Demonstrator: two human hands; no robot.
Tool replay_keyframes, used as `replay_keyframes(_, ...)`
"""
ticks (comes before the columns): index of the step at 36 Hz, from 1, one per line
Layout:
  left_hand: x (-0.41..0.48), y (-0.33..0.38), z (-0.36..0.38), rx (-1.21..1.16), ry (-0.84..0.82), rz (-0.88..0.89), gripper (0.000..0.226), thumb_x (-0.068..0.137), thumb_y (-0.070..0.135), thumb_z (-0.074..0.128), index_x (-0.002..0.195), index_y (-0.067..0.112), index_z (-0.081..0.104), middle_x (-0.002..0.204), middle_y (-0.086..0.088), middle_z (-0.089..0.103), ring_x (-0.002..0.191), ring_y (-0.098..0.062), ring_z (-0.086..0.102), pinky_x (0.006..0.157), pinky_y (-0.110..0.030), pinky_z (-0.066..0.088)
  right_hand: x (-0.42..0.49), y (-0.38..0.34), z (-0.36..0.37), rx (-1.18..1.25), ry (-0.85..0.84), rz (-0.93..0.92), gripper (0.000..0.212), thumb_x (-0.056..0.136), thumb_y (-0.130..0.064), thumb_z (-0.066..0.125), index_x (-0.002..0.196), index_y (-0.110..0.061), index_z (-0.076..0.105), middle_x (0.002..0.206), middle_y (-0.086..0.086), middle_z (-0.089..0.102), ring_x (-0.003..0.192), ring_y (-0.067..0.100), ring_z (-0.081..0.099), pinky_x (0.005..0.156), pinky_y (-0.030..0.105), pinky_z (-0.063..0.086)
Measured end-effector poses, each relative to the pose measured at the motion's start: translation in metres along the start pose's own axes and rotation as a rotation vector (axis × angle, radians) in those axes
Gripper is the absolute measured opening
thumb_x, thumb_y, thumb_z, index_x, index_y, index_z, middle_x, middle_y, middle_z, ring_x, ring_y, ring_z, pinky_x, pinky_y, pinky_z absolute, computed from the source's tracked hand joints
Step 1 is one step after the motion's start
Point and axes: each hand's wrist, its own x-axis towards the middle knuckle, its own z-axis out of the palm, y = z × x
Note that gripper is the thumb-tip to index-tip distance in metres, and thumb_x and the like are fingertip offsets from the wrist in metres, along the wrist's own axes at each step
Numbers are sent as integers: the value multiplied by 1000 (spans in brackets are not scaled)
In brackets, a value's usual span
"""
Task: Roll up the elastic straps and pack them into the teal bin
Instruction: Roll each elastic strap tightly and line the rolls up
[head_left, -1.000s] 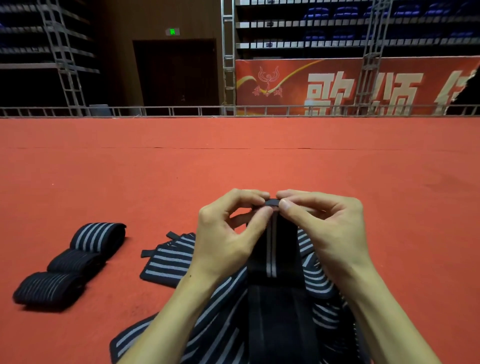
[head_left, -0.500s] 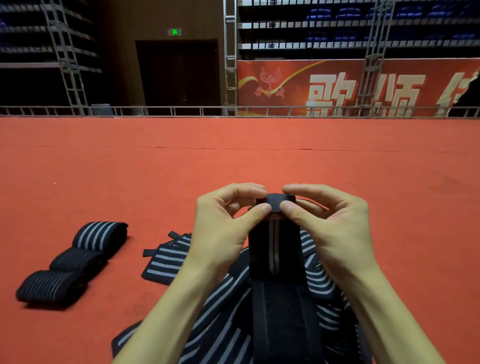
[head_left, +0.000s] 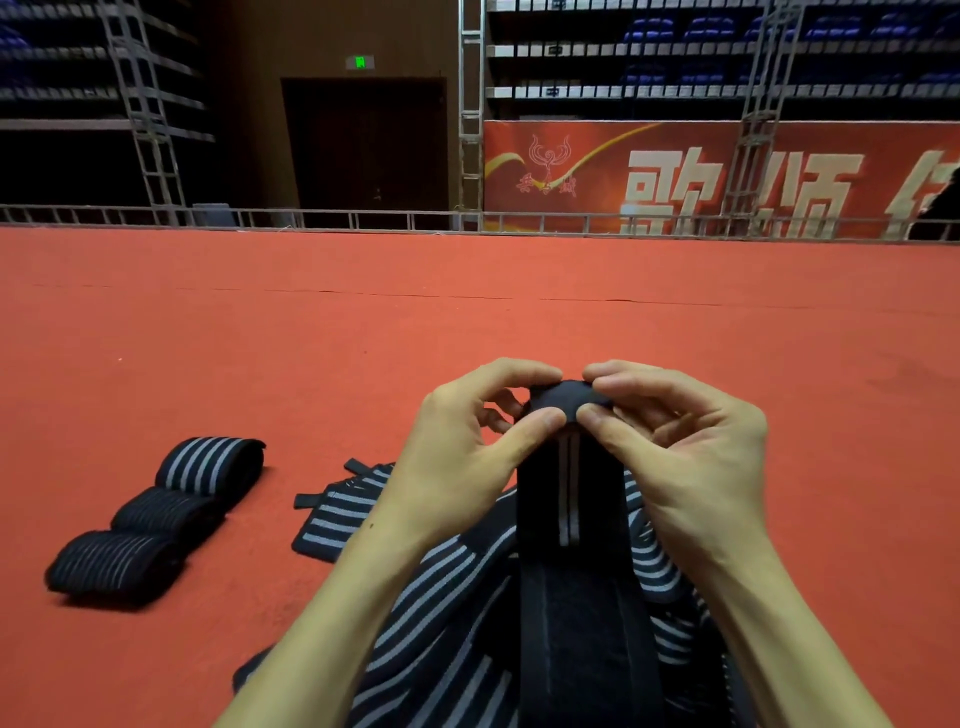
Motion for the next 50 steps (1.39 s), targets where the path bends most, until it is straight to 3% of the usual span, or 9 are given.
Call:
replay_keyframes(9,-1,-4,1,32,149,171,21,82,17,73,100,26,70,88,13,67,82,-8,66,76,-19,53,0,-4,5,-17,-27,6,28,71,12,76,88,-9,72,97,4,75,86,15,73,78,18,55)
replay_keyframes(15,-1,-3,2,-53,161,156,21,82,14,72,97,29,69,87,14,67,84,-7,69,76,-22,55,0,0,2,-365,-38,-208,30,78,-8,80,99,-28,71,100,-6,71,72,11,59,66,23,51)
replay_keyframes(18,0,-1,1,-84,170,145,24,81,15,72,95,34,68,86,15,66,83,-8,69,74,-22,55,3,2,-2,-421,-41,-194,27,80,-22,76,104,-32,70,109,-12,70,89,7,64,73,19,50)
replay_keyframes(20,-1,0,2,-107,173,131,24,81,15,72,94,34,69,86,16,66,82,-9,69,74,-21,54,4,1,-1,-331,-103,-81,25,84,-21,75,106,-31,69,109,-12,72,106,8,67,83,20,54)
replay_keyframes(25,-1,0,3,-157,121,27,19,80,15,74,93,28,71,85,12,69,80,-6,69,74,-23,56,3,1,0,-264,-125,-5,16,84,-16,70,95,-27,69,87,-13,74,76,7,71,67,19,55)
replay_keyframes(33,-1,4,0,-229,10,-44,21,85,6,73,99,21,69,96,5,72,81,-8,70,73,-26,59,1,2,1,-260,-54,-6,20,85,-6,74,92,-24,71,88,-2,74,78,18,72,66,35,60)
replay_keyframes(38,-1,1,-2,-176,79,33,21,81,11,74,94,27,69,91,4,71,84,-12,71,74,-31,60,1,-2,3,-170,-93,64,18,85,-11,75,98,-22,71,95,0,75,82,16,72,71,34,59)
replay_keyframes(43,-2,-2,1,-94,143,179,22,83,10,71,98,26,68,93,7,65,87,-15,68,73,-20,53,1,-5,1,-88,-227,179,26,83,-27,71,109,-26,67,105,6,74,89,26,74,76,56,60)
replay_keyframes(50,-2,-4,4,-25,168,384,15,87,7,66,102,9,68,96,1,61,90,-13,65,75,-23,54,0,-6,4,-140,-187,53,20,82,-14,71,97,-27,71,98,4,75,91,20,73,78,42,61)
